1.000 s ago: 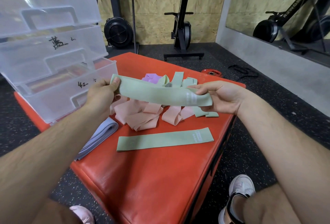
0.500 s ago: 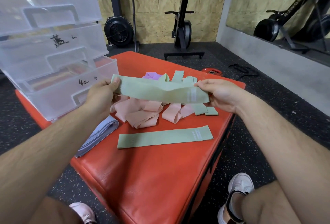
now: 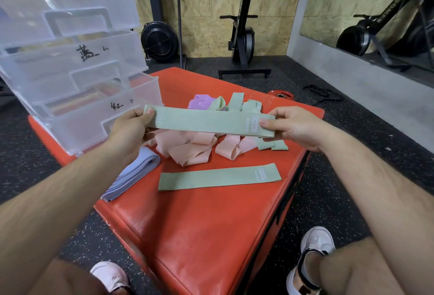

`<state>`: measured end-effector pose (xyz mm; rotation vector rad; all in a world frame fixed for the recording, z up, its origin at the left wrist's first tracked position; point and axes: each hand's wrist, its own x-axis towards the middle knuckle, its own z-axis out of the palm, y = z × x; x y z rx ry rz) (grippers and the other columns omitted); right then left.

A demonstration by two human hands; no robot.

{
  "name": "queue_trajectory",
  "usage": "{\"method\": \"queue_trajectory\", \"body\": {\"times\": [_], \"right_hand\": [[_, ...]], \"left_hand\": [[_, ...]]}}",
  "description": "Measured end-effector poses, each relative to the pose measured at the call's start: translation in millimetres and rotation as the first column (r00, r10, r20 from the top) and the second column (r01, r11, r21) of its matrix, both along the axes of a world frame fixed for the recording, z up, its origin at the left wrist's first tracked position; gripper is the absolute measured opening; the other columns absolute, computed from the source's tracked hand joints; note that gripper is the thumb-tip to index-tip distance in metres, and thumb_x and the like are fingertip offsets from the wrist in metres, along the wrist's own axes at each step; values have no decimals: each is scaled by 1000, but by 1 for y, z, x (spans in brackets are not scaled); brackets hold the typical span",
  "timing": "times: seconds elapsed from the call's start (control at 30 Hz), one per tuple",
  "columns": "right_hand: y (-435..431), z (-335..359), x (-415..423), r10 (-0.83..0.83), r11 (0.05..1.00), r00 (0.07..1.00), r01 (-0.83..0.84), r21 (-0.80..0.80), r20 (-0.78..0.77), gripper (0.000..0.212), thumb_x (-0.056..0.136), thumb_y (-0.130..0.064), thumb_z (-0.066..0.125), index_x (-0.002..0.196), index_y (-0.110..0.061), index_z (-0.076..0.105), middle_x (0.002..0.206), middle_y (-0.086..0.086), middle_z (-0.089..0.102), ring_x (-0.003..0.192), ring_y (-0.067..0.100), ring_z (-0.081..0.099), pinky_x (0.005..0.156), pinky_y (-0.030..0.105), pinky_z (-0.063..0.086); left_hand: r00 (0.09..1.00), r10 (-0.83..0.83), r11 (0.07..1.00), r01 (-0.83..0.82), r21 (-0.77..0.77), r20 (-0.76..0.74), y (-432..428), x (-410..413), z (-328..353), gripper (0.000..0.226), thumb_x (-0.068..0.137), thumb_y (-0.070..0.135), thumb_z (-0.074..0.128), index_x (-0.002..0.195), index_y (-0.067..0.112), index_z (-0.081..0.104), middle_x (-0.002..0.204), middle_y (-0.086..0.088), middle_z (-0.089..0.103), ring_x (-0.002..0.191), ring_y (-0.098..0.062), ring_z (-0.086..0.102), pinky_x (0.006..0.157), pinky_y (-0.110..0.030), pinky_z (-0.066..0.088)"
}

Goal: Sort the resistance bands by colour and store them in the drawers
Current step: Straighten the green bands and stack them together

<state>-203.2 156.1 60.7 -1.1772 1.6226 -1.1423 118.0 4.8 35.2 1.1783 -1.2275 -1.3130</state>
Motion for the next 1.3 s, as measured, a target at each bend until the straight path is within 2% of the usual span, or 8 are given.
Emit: {"method": "queue_trajectory", "body": {"times": [0.2,0.33,0.43,0.57,0.7,0.93,1.1,1.3], "right_hand": [[4,-6,-10,-61,998,998,60,-28,-25,30,91,-1,70,118,-12,63,95,10,72,88,22,69,72,33,61],[8,-18,-16,-118,992,978,125,33,-171,31,87,-5,76,112,-18,63,82,4,76,79,19,70,68,33,56],[11,-30,-16,-114,985,949,145,88,-293,29,86,-6,77,108,-19,63,86,10,75,69,19,68,64,35,58],[12,-52,-11,-35,984,864,118,136,-502,19,84,-8,77,96,-19,67,85,17,74,68,23,65,79,47,58],[11,-65,-4,78,978,745,70,194,-662,10,85,-15,77,84,-24,75,85,-10,70,77,7,62,66,23,47],[12,-79,2,120,965,717,79,251,-687,13,86,-14,75,81,-27,74,85,-14,70,79,3,63,63,19,43],[13,-81,3,134,965,687,73,252,-714,10,84,-15,75,81,-25,76,83,-11,71,74,4,62,59,21,40],[7,-78,1,171,964,609,60,260,-775,14,81,-22,75,70,-30,75,85,-10,69,75,12,65,64,27,48]], "left_hand": [[993,-46,999,45,8,106,2,14,-3,21,87,9,70,75,16,54,80,-9,65,64,-23,61,45,-23,46],[959,-104,994,106,10,265,11,24,-16,15,83,13,75,83,13,60,87,-13,68,71,-22,62,55,-27,46],[917,-137,989,150,-5,374,24,26,-31,20,82,14,79,84,8,60,79,-14,65,60,-18,58,48,-22,47],[844,-124,978,194,-81,522,36,28,-60,33,76,19,85,90,12,55,68,-6,57,53,-17,51,47,-22,45],[707,-77,943,281,-179,703,38,30,-86,34,78,25,83,90,13,53,64,2,49,59,-18,46,60,-31,39],[625,-44,929,313,-199,780,38,31,-94,32,81,32,80,87,14,54,69,2,52,63,-20,49,56,-29,38],[558,12,893,368,-260,830,41,30,-98,24,83,32,76,86,15,60,90,-4,53,77,-19,51,69,-32,38],[459,-2,884,416,-213,888,31,24,-91,22,82,24,75,67,16,62,73,-1,61,76,-25,63,62,-29,41]]}}
